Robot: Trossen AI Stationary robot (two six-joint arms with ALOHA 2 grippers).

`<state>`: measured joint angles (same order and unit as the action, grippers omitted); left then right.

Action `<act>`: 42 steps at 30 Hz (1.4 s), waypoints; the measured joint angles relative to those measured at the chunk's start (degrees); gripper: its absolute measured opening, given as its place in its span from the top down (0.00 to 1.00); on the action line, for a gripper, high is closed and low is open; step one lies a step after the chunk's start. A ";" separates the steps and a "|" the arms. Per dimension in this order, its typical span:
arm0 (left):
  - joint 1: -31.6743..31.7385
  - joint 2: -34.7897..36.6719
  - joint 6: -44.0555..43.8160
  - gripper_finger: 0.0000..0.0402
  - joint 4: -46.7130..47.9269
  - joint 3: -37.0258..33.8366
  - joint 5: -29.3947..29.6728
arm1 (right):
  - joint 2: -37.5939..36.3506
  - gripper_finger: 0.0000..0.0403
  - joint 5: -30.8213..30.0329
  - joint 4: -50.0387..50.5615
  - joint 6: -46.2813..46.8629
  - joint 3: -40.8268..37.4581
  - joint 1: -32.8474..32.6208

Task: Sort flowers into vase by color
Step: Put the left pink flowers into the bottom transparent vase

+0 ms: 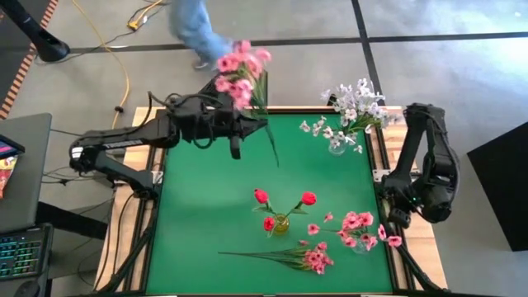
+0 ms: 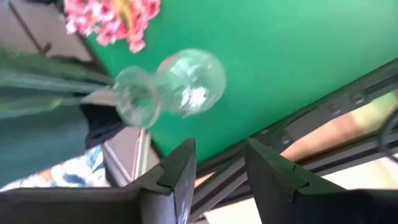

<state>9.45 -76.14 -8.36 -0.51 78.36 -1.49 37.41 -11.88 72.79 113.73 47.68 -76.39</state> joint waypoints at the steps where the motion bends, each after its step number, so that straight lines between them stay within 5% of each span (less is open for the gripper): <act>1: 0.04 -0.60 -0.27 0.98 -3.73 0.00 -1.05 | 0.00 0.60 0.00 0.72 -0.06 0.00 0.60; 5: -0.54 -4.03 -0.94 0.98 -16.21 0.03 -7.05 | 0.01 0.62 -0.12 1.93 -2.13 0.00 2.48; 16: -2.06 -20.41 -10.49 0.98 -38.70 1.48 -9.12 | 0.02 0.63 -0.95 2.09 -4.89 0.00 4.95; 32: -6.54 -52.80 -10.38 0.98 -34.45 38.18 -16.55 | 0.02 0.63 -3.43 5.24 -6.25 0.00 4.93; 42: -9.94 -62.04 -6.76 0.98 -29.88 46.59 -16.34 | 0.02 0.63 -3.62 5.18 -7.64 0.00 4.93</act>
<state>-0.49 -138.18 -15.12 -30.39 124.95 -17.83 37.43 -15.50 77.97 106.10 47.68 -71.46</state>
